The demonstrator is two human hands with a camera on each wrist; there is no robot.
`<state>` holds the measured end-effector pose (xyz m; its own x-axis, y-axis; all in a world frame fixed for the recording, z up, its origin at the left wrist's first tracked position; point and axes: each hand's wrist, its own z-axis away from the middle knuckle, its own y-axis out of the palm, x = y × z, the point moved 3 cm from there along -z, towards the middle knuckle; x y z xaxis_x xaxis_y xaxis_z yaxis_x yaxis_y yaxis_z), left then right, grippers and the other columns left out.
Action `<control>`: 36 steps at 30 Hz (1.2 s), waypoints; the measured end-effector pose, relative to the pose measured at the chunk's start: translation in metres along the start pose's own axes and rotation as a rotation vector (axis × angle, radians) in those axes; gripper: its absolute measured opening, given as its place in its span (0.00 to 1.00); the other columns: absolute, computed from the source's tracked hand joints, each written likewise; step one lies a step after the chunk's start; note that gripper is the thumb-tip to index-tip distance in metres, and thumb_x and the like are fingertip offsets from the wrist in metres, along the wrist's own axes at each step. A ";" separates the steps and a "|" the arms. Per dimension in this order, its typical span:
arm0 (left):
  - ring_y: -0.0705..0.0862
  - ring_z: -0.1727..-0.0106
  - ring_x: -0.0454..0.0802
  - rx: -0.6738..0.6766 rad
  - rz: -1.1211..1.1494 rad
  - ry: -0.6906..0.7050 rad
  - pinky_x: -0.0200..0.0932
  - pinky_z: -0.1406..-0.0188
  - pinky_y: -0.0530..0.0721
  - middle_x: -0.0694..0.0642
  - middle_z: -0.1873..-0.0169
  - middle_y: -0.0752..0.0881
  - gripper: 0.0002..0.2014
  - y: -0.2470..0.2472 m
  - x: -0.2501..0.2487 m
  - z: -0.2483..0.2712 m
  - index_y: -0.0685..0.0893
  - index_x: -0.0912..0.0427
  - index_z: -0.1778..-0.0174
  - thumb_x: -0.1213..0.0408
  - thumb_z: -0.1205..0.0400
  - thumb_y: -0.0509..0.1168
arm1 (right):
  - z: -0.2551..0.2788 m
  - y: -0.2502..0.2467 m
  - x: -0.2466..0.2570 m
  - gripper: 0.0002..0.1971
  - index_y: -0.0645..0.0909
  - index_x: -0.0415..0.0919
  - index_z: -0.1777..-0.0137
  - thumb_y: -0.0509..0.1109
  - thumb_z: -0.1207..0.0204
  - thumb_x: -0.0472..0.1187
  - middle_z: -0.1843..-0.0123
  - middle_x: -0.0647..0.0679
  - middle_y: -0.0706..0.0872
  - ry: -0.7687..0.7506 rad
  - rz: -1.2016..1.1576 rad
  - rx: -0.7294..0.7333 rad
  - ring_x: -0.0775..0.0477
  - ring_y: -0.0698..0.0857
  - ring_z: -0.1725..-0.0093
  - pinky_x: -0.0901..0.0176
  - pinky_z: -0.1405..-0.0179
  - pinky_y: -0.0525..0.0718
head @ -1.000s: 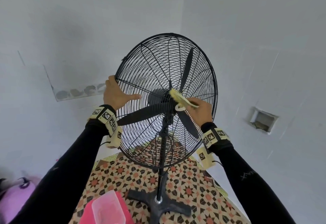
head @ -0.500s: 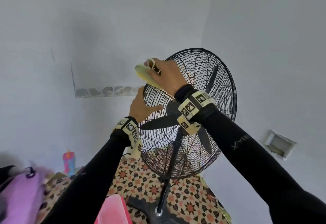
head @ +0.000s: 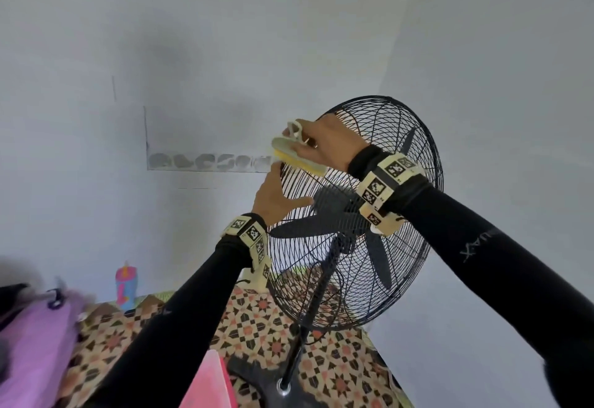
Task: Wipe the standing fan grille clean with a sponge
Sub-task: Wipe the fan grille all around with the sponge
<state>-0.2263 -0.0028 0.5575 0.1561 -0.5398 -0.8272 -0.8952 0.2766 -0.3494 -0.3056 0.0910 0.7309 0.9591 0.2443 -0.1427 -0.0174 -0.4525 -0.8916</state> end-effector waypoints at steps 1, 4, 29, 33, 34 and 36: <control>0.78 0.24 0.56 0.001 0.004 0.004 0.62 0.22 0.78 0.54 0.22 0.78 0.54 0.000 0.000 0.001 0.63 0.53 0.15 0.41 0.31 0.85 | 0.001 -0.001 0.000 0.14 0.80 0.41 0.46 0.69 0.17 0.52 0.67 0.45 0.82 0.007 0.017 0.014 0.47 0.78 0.71 0.50 0.66 0.82; 0.79 0.24 0.56 -0.005 0.011 0.005 0.61 0.23 0.78 0.53 0.22 0.78 0.54 0.000 0.001 0.000 0.62 0.51 0.14 0.42 0.31 0.85 | 0.000 -0.012 0.008 0.12 0.68 0.49 0.53 0.70 0.23 0.49 0.72 0.49 0.70 -0.013 0.067 0.004 0.53 0.68 0.73 0.49 0.68 0.82; 0.78 0.24 0.56 -0.005 -0.016 0.004 0.63 0.23 0.78 0.55 0.23 0.77 0.54 -0.002 -0.002 0.000 0.62 0.53 0.14 0.44 0.31 0.85 | 0.131 0.061 -0.082 0.29 0.75 0.35 0.23 0.77 0.22 0.38 0.45 0.31 0.90 -0.043 0.067 -0.007 0.40 0.89 0.68 0.53 0.67 0.87; 0.77 0.24 0.53 -0.012 -0.034 0.023 0.60 0.23 0.78 0.54 0.23 0.77 0.53 0.000 -0.006 0.001 0.63 0.53 0.14 0.45 0.30 0.85 | 0.113 0.045 -0.056 0.30 0.74 0.39 0.20 0.77 0.21 0.35 0.41 0.32 0.90 -0.198 0.027 -0.225 0.43 0.89 0.66 0.56 0.65 0.84; 0.77 0.24 0.53 -0.012 -0.037 0.021 0.60 0.23 0.78 0.54 0.23 0.77 0.53 0.000 -0.006 0.001 0.62 0.53 0.14 0.45 0.30 0.85 | 0.110 0.046 -0.052 0.30 0.73 0.40 0.20 0.76 0.21 0.35 0.41 0.32 0.90 -0.221 0.016 -0.240 0.44 0.88 0.66 0.58 0.63 0.82; 0.77 0.23 0.53 -0.007 -0.033 0.015 0.60 0.22 0.77 0.53 0.22 0.77 0.53 0.000 -0.004 0.000 0.62 0.52 0.14 0.44 0.30 0.85 | 0.112 0.053 -0.053 0.29 0.74 0.40 0.20 0.76 0.21 0.36 0.42 0.33 0.91 -0.204 -0.004 -0.200 0.44 0.88 0.66 0.58 0.61 0.81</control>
<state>-0.2266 -0.0003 0.5612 0.1797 -0.5603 -0.8086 -0.8927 0.2525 -0.3733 -0.3890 0.1499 0.6436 0.8823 0.4045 -0.2408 0.0615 -0.6062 -0.7929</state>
